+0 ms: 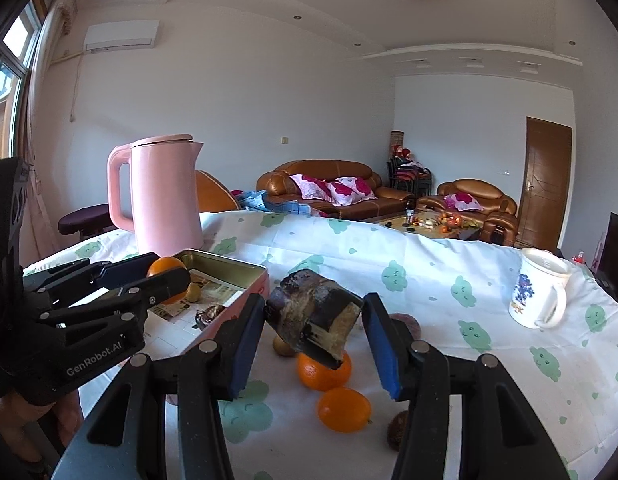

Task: Organize fruits
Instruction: 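Carry the orange and the taro piece toward the tin box with both tools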

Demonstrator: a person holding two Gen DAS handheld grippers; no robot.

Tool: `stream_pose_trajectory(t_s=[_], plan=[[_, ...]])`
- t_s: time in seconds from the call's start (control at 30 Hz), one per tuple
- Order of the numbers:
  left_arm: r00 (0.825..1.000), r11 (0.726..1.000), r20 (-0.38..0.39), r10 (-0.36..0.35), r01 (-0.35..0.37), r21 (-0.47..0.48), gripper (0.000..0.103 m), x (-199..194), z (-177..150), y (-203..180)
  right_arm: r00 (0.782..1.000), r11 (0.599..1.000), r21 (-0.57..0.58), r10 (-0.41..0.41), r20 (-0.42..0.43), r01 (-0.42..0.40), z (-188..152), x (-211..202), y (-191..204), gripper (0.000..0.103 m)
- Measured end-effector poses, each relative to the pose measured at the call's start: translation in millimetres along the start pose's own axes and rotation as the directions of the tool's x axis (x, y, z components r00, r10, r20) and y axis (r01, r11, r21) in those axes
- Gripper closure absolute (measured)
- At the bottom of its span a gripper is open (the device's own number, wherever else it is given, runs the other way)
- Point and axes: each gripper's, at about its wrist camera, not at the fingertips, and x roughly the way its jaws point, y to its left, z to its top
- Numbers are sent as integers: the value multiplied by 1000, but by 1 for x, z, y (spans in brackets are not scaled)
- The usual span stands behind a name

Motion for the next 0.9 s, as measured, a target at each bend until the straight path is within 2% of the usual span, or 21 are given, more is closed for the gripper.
stream_pose_trajectory(t_s=[0.4, 0.9], plan=[[997, 997, -33, 68, -70, -44, 66, 4, 4, 34, 997, 997, -33, 71, -15, -72, 20, 16, 22, 51], [991, 993, -84, 103, -108, -50, 66, 15, 4, 54, 991, 989, -76, 128, -36, -130, 36, 43, 48, 51]])
